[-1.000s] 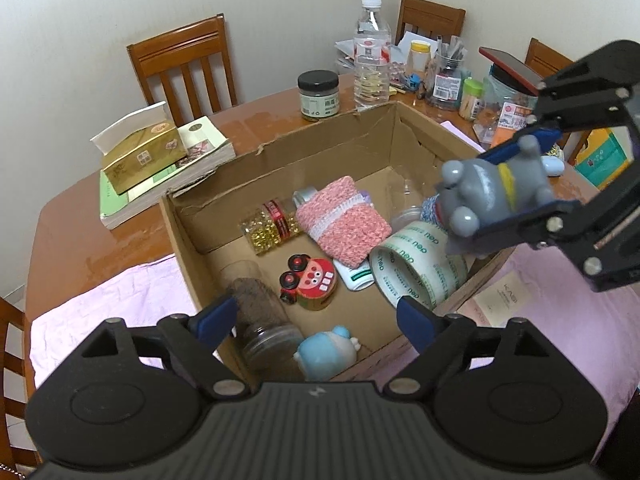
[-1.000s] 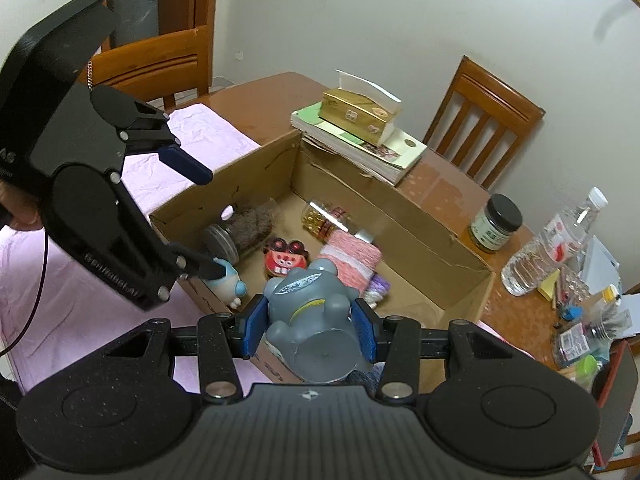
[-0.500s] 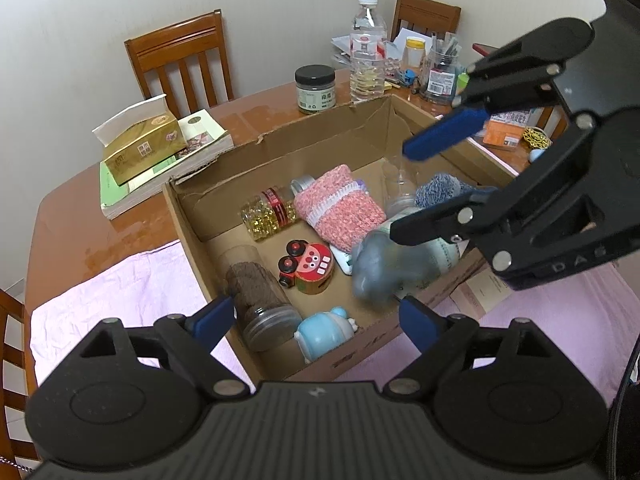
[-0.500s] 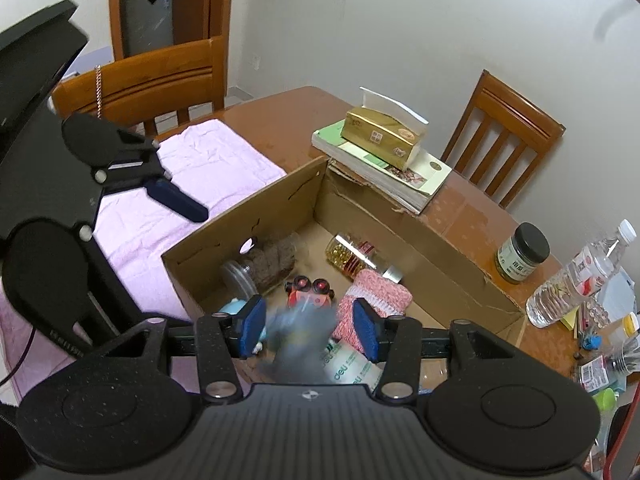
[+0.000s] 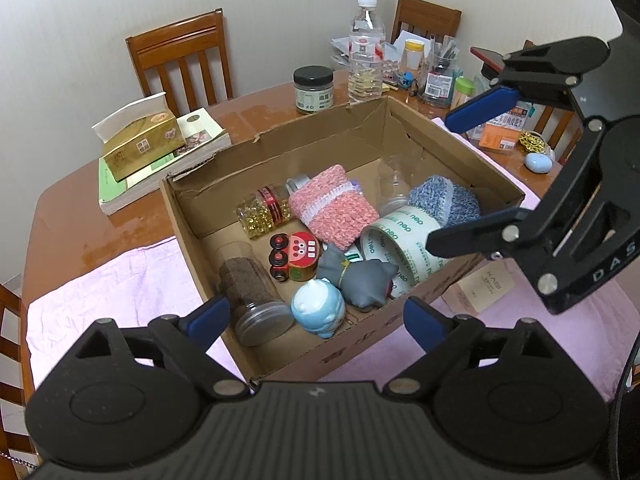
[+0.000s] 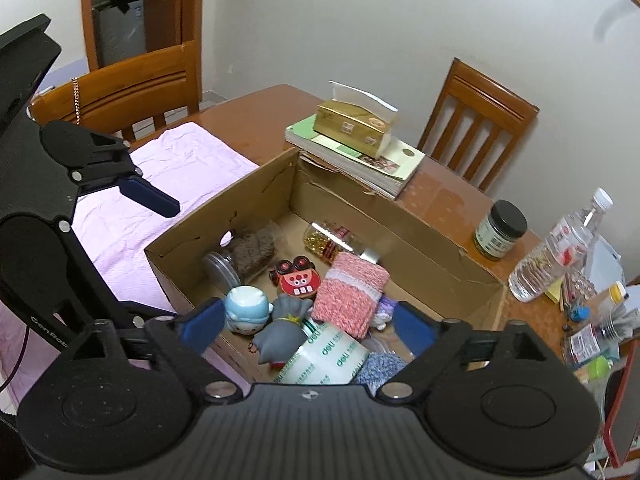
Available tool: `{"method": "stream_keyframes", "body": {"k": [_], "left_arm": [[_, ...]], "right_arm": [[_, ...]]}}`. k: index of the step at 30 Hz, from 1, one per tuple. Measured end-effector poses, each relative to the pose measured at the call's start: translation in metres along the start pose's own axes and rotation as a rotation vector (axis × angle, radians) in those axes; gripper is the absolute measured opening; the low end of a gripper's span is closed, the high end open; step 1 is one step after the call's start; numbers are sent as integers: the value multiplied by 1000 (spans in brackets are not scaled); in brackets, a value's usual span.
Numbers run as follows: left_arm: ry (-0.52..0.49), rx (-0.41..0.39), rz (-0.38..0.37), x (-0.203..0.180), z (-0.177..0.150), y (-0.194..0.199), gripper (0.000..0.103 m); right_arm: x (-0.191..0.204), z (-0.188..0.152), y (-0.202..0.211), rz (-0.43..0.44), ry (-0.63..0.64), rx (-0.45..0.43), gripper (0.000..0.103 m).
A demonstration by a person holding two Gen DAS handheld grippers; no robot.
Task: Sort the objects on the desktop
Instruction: 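Withdraw both tools and move the right tool to the KASI box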
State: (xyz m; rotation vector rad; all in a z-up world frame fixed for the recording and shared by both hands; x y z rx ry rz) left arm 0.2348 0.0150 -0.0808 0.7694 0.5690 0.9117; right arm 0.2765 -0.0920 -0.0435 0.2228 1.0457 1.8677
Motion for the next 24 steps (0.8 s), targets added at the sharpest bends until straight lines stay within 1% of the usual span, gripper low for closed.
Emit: {"method": "stream_keyframes", "body": {"k": [2, 3, 9, 13, 18, 24], "left_arm": [[1, -1, 0, -3, 0, 2, 94], [0, 1, -1, -4, 0, 3, 94], [-6, 0, 14, -14, -1, 10, 95], [-5, 2, 8, -25, -5, 13, 95], [14, 3, -9, -37, -11, 14, 95], [71, -4, -19, -43, -19, 11, 95]], "right_arm": [[-2, -3, 2, -6, -11, -2, 102], [-3, -4, 3, -10, -16, -3, 103], [-14, -15, 9, -28, -62, 3, 103], [-28, -29, 14, -35, -135, 22, 103], [-42, -55, 18, -67, -225, 56, 103], [-45, -96, 15, -85, -318, 124, 103]]}}
Point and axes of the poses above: each gripper's, at about its wrist camera, not at the fingertips, and y roughly against the way its jaws point, x to its left, z to its top, the point moved 7 cm from there along -y, roughly the way its jaws point, and after that the axes turned 10 degrees about -z, right-handed, at the moved point
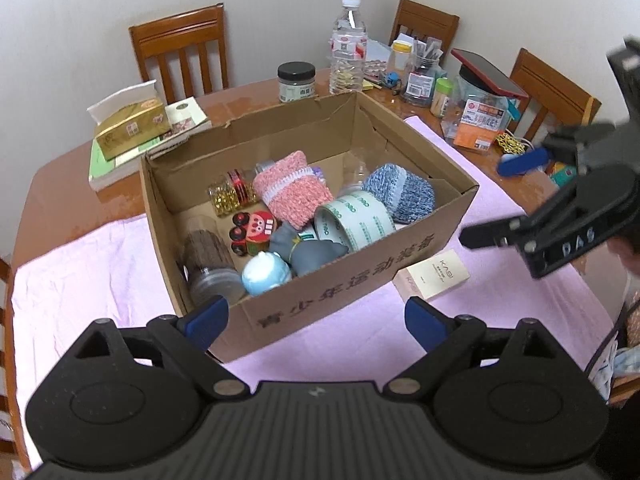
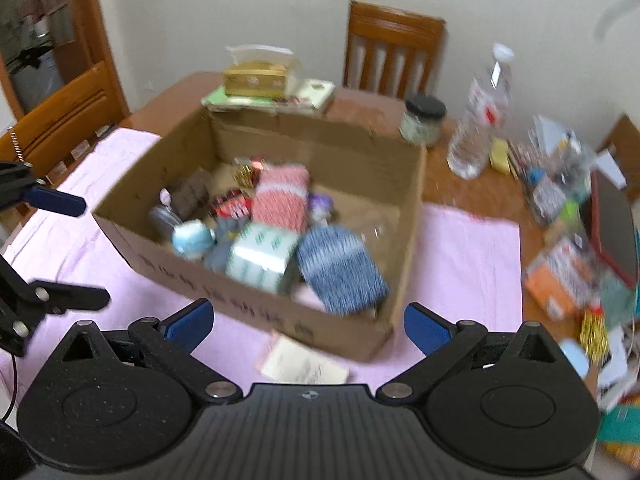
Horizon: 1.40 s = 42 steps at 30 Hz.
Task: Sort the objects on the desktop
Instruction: 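Withdraw both tools and move the right tool to the KASI box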
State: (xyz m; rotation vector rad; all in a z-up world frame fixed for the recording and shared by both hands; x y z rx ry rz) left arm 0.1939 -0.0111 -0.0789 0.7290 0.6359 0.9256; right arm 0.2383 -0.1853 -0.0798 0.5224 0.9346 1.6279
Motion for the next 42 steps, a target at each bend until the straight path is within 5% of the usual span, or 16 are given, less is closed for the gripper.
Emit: {"method": "stream_keyframes", "body": {"k": [11, 29, 42], "left_arm": [[108, 30, 18, 5, -13, -15, 95], [110, 91, 77, 16, -27, -30, 95], [109, 106, 64, 28, -33, -37, 95]], "right_arm": [[-6, -41, -33, -3, -143, 119, 103], [14, -59, -79, 8, -242, 217, 103], [20, -64, -100, -85, -293, 241, 103]]}}
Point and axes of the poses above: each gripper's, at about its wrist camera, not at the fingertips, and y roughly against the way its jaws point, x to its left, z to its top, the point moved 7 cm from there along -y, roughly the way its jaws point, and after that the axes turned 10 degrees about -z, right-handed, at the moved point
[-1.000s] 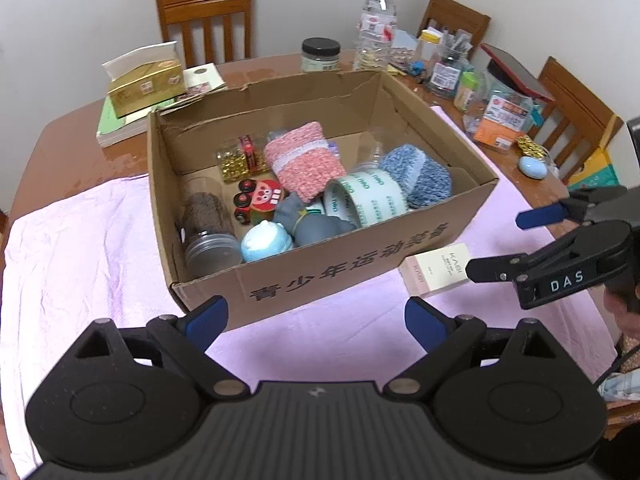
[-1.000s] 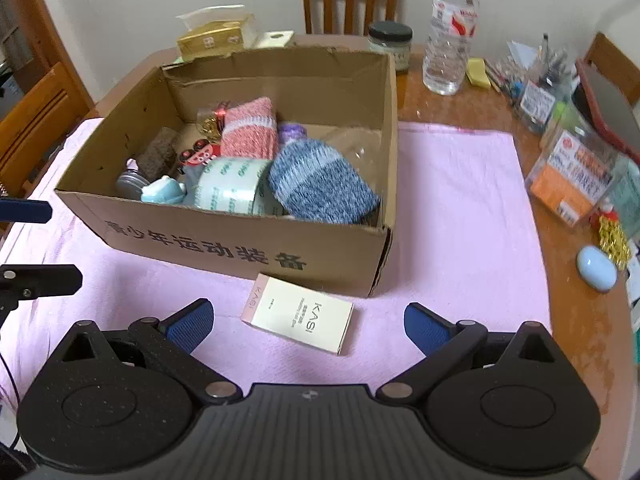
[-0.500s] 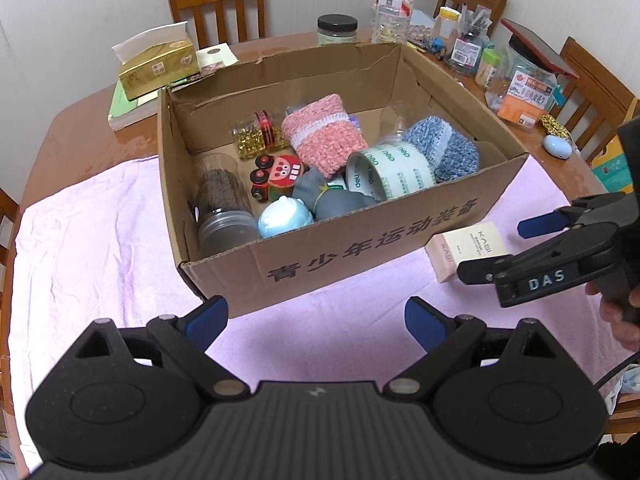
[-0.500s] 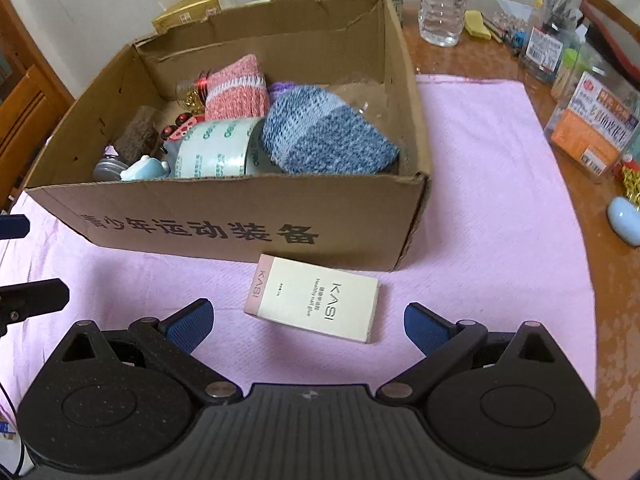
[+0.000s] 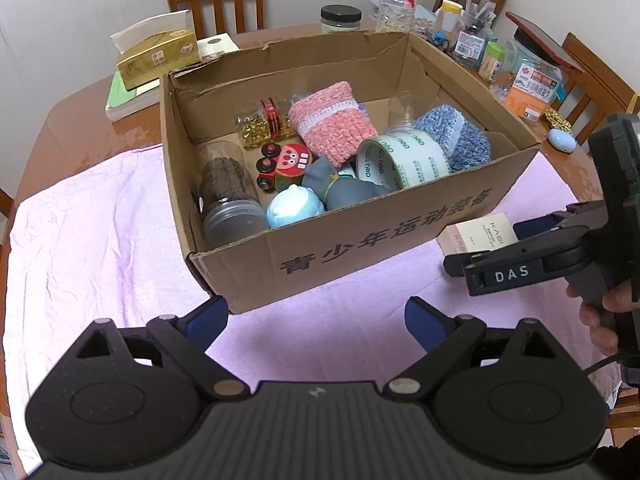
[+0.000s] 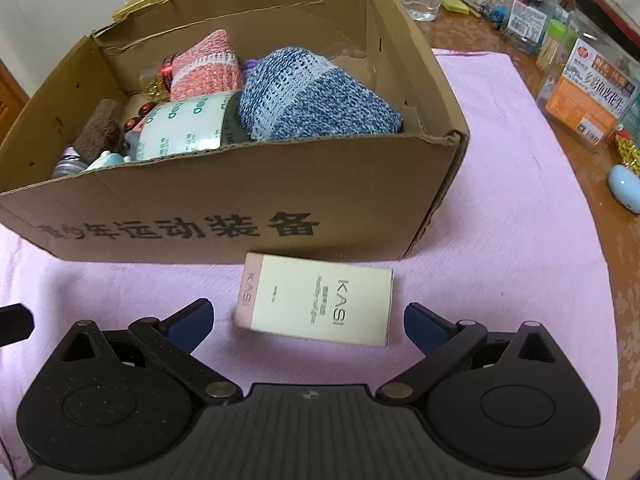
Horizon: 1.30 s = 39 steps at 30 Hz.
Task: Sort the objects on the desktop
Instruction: 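Withdraw both tools and move the right tool to the KASI box, then grasp the white KASI cream box with the right tool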
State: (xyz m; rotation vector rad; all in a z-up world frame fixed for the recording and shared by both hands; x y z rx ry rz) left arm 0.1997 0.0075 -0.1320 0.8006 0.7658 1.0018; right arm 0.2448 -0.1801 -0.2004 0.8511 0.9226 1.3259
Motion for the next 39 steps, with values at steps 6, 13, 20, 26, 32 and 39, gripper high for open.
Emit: {"method": "stream_keyframes", "body": {"k": [6, 13, 20, 26, 32, 39], "left_arm": [[6, 3, 1, 5, -1, -1, 95], [14, -1, -4, 7, -1, -1, 95], [24, -12, -6, 9, -1, 2, 95], [31, -29, 5, 9, 0, 5, 95], [35, -34, 10, 8, 0, 9, 95], [20, -60, 30, 3, 0, 21, 95]], "right_arm": [[9, 7, -2, -46, 32, -16, 93], [10, 6, -2, -51, 56, -8, 85], [9, 8, 9, -31, 76, -21, 85], [10, 10, 24, -3, 113, -25, 85], [9, 9, 42, 28, 162, -38, 85], [11, 10, 75, 81, 218, -76, 85]]}}
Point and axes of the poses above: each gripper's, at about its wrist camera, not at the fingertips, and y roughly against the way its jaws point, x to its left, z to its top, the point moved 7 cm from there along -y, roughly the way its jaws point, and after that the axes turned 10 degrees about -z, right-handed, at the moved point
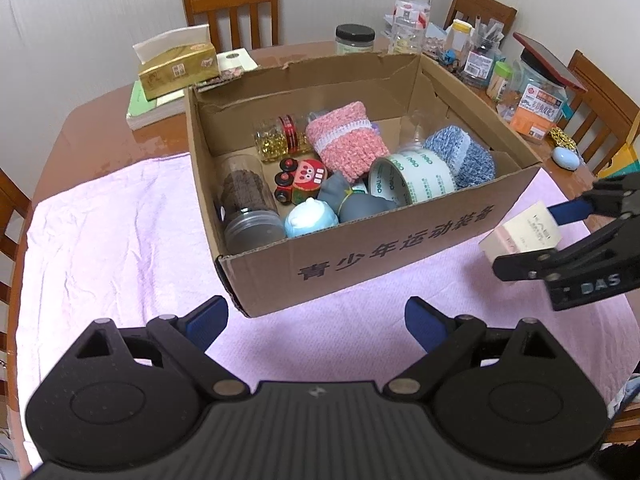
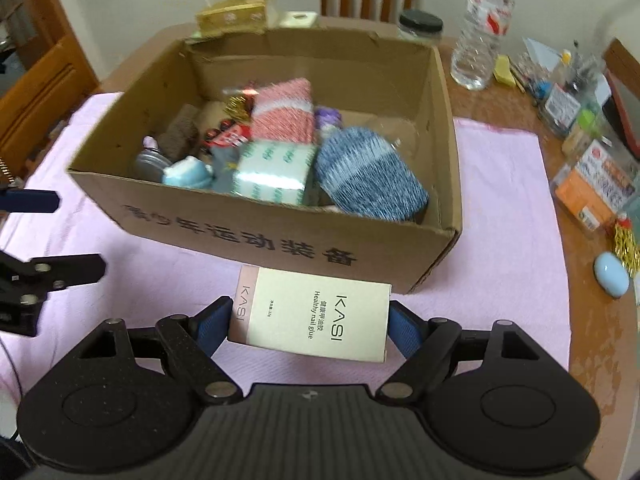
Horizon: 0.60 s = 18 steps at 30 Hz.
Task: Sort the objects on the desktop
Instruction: 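Grasp the white KASI cream box with the right tool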
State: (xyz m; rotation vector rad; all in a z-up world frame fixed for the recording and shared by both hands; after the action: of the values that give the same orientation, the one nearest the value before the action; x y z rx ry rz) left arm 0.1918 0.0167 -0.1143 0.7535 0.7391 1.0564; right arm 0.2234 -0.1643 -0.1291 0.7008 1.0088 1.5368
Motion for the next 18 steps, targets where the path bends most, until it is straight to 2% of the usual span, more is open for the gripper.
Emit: {"method": "stream_keyframes", "body": {"k": [9, 18], "left_arm": [[-40, -47, 31, -8, 1, 15, 95], [-24, -70, 33, -10, 0, 19, 95]], "right_arm": [[2, 16, 45, 25, 70, -93, 85], [13, 40, 72, 32, 172, -171, 85]]}}
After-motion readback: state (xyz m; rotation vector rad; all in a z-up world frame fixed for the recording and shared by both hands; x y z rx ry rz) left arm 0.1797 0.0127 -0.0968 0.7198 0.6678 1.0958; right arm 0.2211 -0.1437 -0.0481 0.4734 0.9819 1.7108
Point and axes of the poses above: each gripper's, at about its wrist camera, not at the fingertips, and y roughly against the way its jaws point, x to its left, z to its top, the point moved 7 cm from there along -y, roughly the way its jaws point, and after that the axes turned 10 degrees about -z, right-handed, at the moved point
